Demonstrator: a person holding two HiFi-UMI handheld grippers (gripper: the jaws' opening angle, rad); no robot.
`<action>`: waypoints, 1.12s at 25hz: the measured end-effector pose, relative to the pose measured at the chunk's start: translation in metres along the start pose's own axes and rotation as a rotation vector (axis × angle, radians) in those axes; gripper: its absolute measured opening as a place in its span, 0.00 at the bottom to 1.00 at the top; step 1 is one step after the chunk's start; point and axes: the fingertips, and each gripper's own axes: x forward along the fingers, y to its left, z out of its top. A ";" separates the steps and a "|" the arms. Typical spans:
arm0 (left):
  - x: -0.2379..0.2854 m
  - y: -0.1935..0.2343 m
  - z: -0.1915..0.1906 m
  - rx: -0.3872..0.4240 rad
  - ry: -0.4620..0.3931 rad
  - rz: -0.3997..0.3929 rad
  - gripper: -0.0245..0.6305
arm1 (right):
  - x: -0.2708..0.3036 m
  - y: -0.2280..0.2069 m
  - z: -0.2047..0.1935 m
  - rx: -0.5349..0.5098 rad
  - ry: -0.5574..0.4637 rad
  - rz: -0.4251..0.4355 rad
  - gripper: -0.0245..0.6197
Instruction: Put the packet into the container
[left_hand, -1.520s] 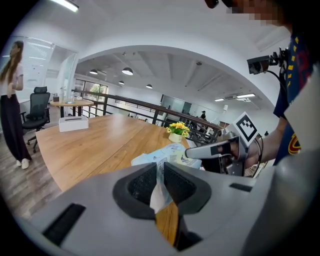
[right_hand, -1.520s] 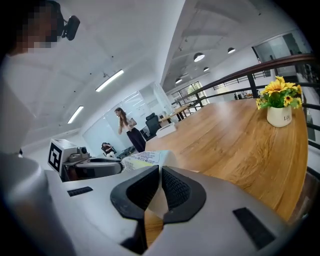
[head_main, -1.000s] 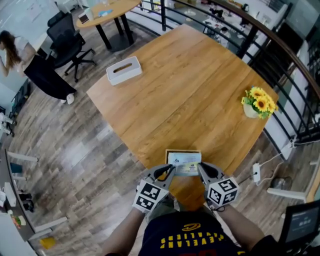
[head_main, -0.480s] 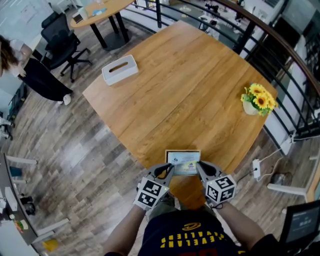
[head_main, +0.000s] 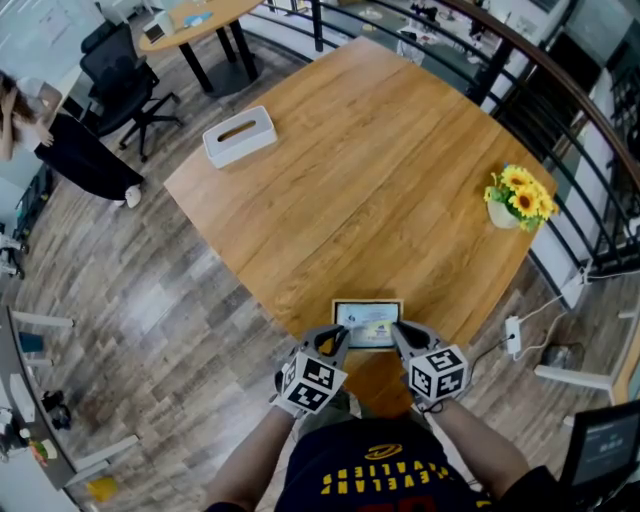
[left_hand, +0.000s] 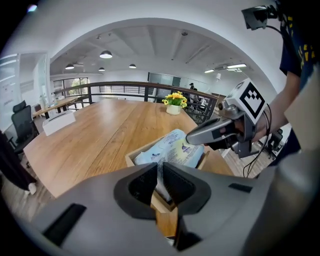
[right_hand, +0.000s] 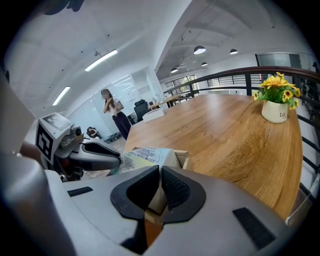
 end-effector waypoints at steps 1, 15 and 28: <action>0.001 0.000 -0.001 0.006 0.007 0.000 0.10 | 0.001 -0.001 -0.001 -0.002 0.007 -0.005 0.08; 0.005 -0.002 -0.011 0.007 0.040 0.005 0.10 | 0.007 -0.005 -0.006 -0.023 0.045 -0.027 0.08; 0.002 -0.002 -0.009 -0.023 0.041 -0.001 0.16 | 0.008 -0.008 -0.010 -0.085 0.078 -0.071 0.08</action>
